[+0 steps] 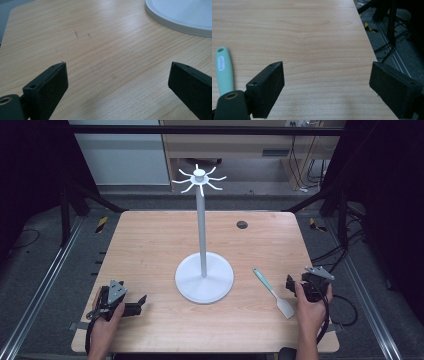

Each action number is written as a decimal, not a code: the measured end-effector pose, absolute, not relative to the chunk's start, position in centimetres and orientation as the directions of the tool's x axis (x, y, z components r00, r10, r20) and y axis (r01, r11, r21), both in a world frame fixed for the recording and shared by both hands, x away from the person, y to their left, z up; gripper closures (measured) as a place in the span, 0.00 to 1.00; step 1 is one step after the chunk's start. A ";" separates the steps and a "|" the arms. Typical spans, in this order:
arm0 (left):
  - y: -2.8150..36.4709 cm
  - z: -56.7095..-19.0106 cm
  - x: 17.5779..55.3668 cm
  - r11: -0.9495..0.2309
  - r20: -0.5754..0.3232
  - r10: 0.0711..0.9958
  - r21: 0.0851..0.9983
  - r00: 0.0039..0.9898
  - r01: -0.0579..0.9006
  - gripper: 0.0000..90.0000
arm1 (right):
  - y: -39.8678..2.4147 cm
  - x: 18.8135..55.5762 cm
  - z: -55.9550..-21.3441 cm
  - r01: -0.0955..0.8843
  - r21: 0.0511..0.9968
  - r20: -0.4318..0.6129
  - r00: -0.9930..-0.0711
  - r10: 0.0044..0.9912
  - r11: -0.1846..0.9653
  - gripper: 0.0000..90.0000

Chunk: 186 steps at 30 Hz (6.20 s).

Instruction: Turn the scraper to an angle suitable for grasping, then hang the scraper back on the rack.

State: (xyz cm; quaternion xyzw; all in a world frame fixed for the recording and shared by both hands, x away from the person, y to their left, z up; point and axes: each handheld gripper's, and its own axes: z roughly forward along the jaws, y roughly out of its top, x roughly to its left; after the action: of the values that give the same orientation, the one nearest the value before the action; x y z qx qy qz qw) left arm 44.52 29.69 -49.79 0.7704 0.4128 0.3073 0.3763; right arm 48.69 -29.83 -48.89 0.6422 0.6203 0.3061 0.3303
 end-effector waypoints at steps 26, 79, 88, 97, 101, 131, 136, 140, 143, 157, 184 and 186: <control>29.7 -49.8 44.5 -0.382 0.174 0.866 0.835 0.469 0.396 0.03 | -24.9 53.5 -45.5 0.640 0.734 -0.108 -0.221 0.969 0.228 0.65; 29.4 -49.8 44.5 -0.400 0.182 0.857 0.826 0.482 0.399 0.03 | -20.8 53.6 -48.5 0.689 0.636 0.051 -0.488 0.871 0.349 1.00; 29.4 -49.8 44.5 -0.400 0.183 0.857 0.826 0.482 0.397 0.03 | -19.5 52.1 -48.3 0.671 0.621 0.049 -0.549 0.835 0.405 1.00; 29.5 -49.8 44.5 -0.397 0.181 0.858 0.827 0.480 0.398 0.03 | -18.9 51.6 -46.8 0.634 0.620 -0.013 -0.582 0.813 0.463 1.00; 29.5 -49.8 44.5 -0.398 0.182 0.858 0.826 0.481 0.398 0.03 | -18.7 51.6 -46.3 0.623 0.618 -0.028 -0.592 0.805 0.480 1.00; 29.5 -49.8 44.5 -0.406 0.190 0.856 0.822 0.481 0.399 0.03 | -18.0 52.1 -44.5 0.655 0.527 -0.009 -0.633 0.774 0.541 0.68; 29.5 -49.8 44.5 -0.407 0.190 0.856 0.822 0.481 0.399 0.03 | -17.9 52.3 -44.0 0.653 0.511 -0.009 -0.646 0.763 0.559 0.57; 29.5 -49.8 44.5 -0.406 0.190 0.857 0.822 0.479 0.400 0.03 | -17.8 52.5 -43.8 0.652 0.499 -0.017 -0.651 0.758 0.571 0.51; 29.5 -49.8 44.5 -0.405 0.189 0.857 0.823 0.479 0.399 0.03 | -17.6 52.7 -43.8 0.657 0.482 -0.019 -0.654 0.756 0.580 0.51; 29.6 -49.8 44.5 -0.400 0.185 0.859 0.825 0.478 0.399 0.03 | -17.3 53.2 -44.5 0.666 0.429 -0.026 -0.666 0.745 0.610 0.55; 29.5 -49.8 44.6 -0.404 0.186 0.856 0.823 0.483 0.399 0.03 | -16.6 54.5 -46.3 0.686 0.347 -0.028 -0.674 0.738 0.640 0.71; 29.5 -49.8 44.6 -0.405 0.186 0.855 0.823 0.484 0.399 0.03 | -16.5 54.5 -46.3 0.688 0.341 -0.028 -0.674 0.738 0.641 0.71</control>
State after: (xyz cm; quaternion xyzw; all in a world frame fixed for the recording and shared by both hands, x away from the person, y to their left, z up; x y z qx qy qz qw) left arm 44.55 29.50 -49.84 0.7787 0.4027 0.3097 0.3681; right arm 54.46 -16.52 -46.33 0.3954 0.9019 0.1530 0.0824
